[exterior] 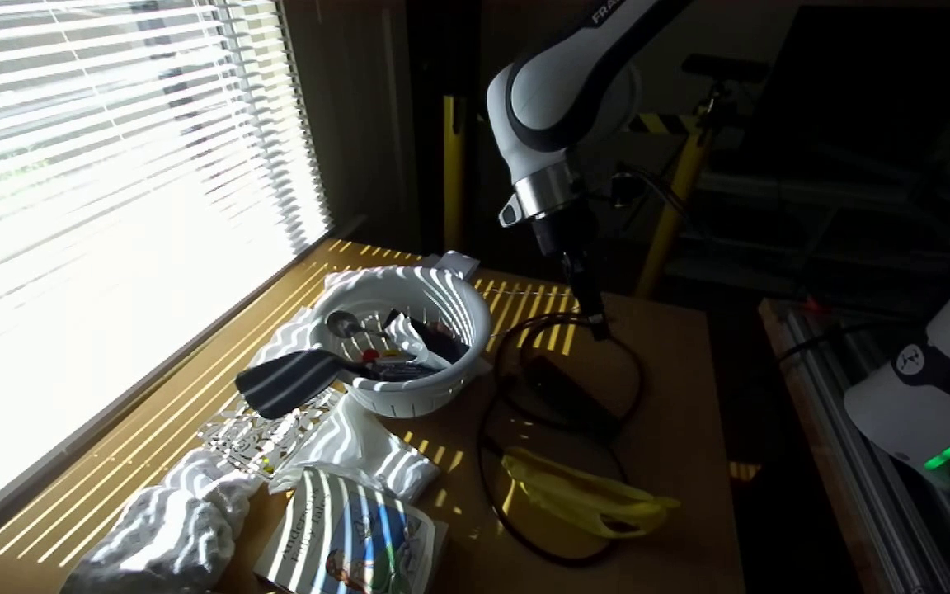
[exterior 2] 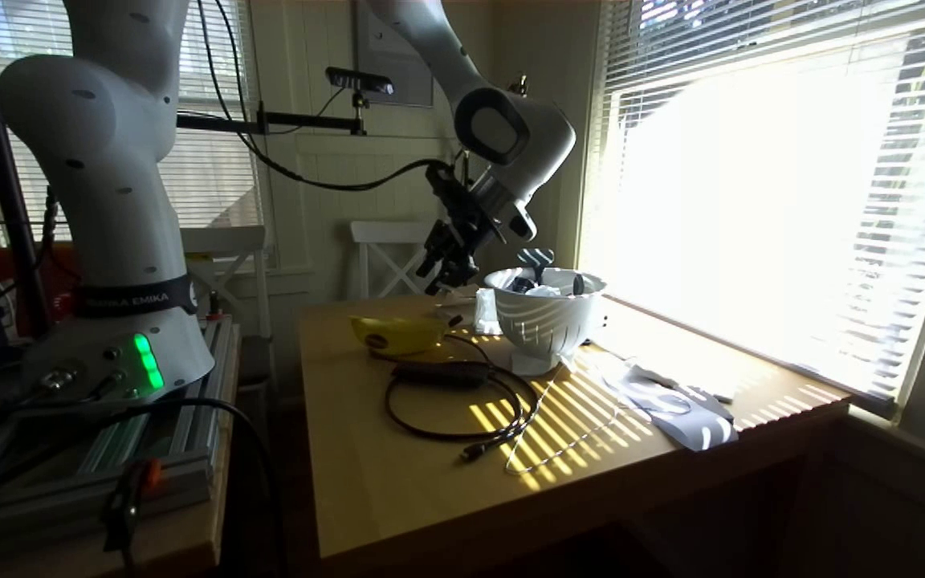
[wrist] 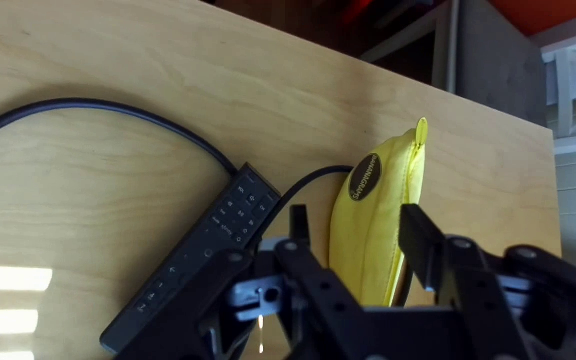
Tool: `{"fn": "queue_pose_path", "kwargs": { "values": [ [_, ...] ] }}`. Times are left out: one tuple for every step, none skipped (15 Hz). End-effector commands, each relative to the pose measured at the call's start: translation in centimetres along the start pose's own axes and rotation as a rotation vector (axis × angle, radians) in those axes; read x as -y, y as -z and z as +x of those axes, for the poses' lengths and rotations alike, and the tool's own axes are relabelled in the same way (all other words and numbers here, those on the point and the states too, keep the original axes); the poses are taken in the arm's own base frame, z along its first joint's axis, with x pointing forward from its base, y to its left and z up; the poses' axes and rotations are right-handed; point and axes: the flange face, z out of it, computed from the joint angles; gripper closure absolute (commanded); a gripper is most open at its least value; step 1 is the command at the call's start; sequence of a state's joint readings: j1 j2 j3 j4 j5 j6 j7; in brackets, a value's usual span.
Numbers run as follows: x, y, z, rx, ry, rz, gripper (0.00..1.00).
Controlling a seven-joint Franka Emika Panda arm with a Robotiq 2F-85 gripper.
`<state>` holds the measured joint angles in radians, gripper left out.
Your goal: Remove the black remote control from the white colander.
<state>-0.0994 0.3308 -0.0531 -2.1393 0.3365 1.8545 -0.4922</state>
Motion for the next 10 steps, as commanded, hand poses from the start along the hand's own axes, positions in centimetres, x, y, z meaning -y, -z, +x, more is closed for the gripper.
{"fn": "queue_pose_path", "kwargs": {
  "values": [
    [1.1, -0.6, 5.0, 0.075, -0.025, -0.038, 0.74],
    [1.9, -0.7, 6.1, 0.051, -0.087, -0.069, 0.74],
    [2.6, -0.6, 6.9, 0.021, -0.154, -0.085, 0.24],
    [3.4, -0.6, 7.4, 0.012, -0.189, -0.095, 0.23],
    [4.2, -0.9, 7.8, -0.012, -0.241, -0.114, 0.18],
    [5.2, -0.6, 7.7, -0.051, -0.291, -0.120, 0.10],
    [5.9, -0.4, 7.6, -0.091, -0.331, -0.131, 0.04],
    [6.8, -0.4, 7.1, -0.148, -0.350, -0.143, 0.00],
    [7.4, -0.1, 6.8, -0.194, -0.381, -0.149, 0.00],
    [8.0, 0.4, 6.2, -0.247, -0.395, -0.162, 0.00]
  ]
}}
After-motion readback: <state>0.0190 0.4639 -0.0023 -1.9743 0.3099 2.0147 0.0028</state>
